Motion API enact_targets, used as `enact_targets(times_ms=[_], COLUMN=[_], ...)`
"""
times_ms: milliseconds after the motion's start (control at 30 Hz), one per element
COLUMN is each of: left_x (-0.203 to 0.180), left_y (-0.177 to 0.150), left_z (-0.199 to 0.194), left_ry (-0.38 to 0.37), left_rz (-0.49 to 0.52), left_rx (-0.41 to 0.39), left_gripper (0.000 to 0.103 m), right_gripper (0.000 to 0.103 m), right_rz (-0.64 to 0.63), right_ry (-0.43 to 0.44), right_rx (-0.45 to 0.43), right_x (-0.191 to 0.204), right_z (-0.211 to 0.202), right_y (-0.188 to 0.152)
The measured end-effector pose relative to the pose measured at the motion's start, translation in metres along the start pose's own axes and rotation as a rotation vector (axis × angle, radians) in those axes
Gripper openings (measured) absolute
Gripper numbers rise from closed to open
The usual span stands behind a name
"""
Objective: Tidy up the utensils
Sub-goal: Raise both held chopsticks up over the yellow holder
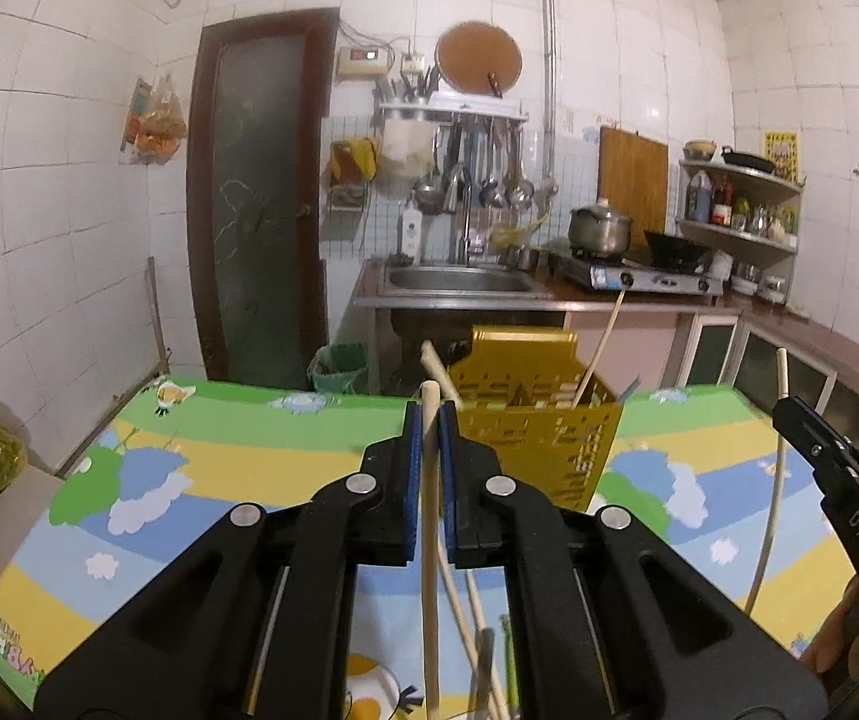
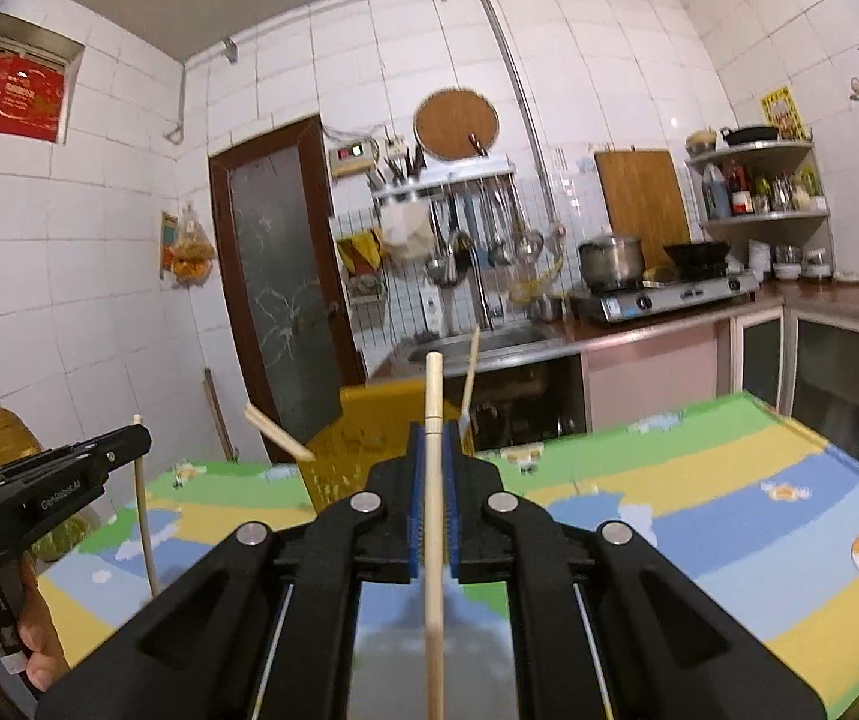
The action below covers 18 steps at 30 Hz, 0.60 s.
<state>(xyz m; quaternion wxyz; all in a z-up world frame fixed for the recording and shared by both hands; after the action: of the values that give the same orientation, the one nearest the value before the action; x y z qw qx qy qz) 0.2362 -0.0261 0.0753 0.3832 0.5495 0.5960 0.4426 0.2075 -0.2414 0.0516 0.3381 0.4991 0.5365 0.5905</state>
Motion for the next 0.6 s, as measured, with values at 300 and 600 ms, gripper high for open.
enact_targets(times_ms=[300, 600], left_x=[-0.01, -0.016], left_y=[0.062, 0.141], left_z=[0.001, 0.03], left_ry=[-0.015, -0.031], left_rz=[-0.001, -0.085], left_rx=[-0.12, -0.287], left_gripper=[0.005, 0.005], right_gripper=[0.006, 0.006], right_rz=[-0.033, -0.038], right_ry=[0.038, 0.068], right_rx=[-0.104, -0.24], right_x=[0.011, 0.008], right_z=[0.021, 0.065], right_y=[0.056, 0.125])
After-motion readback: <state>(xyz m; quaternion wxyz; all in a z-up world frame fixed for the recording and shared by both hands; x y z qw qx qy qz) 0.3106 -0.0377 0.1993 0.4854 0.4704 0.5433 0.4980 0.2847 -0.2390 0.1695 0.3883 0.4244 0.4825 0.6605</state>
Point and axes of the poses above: each gripper's, at about its wrist camera, not at the fingertips, and z roughly the way its jaws point, x to its left, y to its top, the point moved 10 cm from there along z, roughly the way its jaws point, and after that the axes turned 12 degrees about y, right-handed, at the moved point
